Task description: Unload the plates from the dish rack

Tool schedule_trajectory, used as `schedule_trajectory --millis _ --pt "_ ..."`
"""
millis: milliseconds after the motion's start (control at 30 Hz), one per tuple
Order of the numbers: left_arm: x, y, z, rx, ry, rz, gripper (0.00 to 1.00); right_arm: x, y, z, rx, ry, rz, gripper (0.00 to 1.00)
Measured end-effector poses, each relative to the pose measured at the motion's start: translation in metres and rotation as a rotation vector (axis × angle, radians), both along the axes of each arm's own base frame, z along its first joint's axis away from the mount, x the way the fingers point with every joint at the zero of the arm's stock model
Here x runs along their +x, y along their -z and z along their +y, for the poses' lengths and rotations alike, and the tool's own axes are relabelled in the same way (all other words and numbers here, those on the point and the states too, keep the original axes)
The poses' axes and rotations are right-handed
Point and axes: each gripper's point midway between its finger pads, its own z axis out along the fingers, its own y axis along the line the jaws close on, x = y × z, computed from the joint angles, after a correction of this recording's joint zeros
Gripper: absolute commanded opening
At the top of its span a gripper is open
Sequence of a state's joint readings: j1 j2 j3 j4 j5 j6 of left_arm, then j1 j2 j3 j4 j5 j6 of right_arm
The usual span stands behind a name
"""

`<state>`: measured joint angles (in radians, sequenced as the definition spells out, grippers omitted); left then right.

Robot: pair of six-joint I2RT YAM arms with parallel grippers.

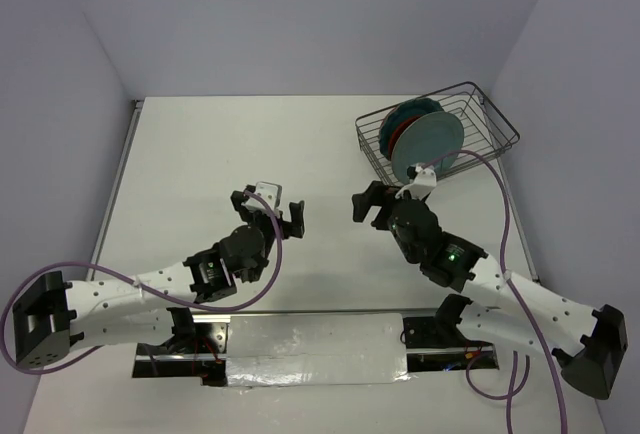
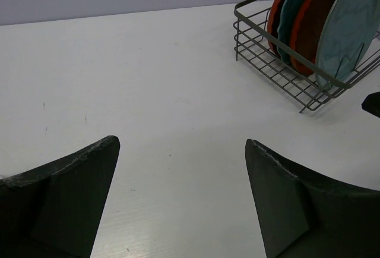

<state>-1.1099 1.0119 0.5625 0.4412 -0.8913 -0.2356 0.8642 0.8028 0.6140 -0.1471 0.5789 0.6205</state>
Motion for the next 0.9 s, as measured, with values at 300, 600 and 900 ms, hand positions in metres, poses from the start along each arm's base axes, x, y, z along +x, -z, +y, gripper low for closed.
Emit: schedule_trajectory --millis 300,600,900 --pt "0.002 0.007 0.009 0.056 -0.051 0.005 0.93 0.015 -0.032 -0.033 0.006 0.269 0.028 1.00" --pt "-0.002 -0.005 0.010 0.020 -0.037 -0.016 0.94 0.058 -0.066 -0.070 -0.009 0.610 0.060 0.88" --pt "-0.002 0.004 0.008 0.053 -0.039 0.000 0.94 0.123 -0.073 -0.091 -0.073 0.814 0.118 0.78"
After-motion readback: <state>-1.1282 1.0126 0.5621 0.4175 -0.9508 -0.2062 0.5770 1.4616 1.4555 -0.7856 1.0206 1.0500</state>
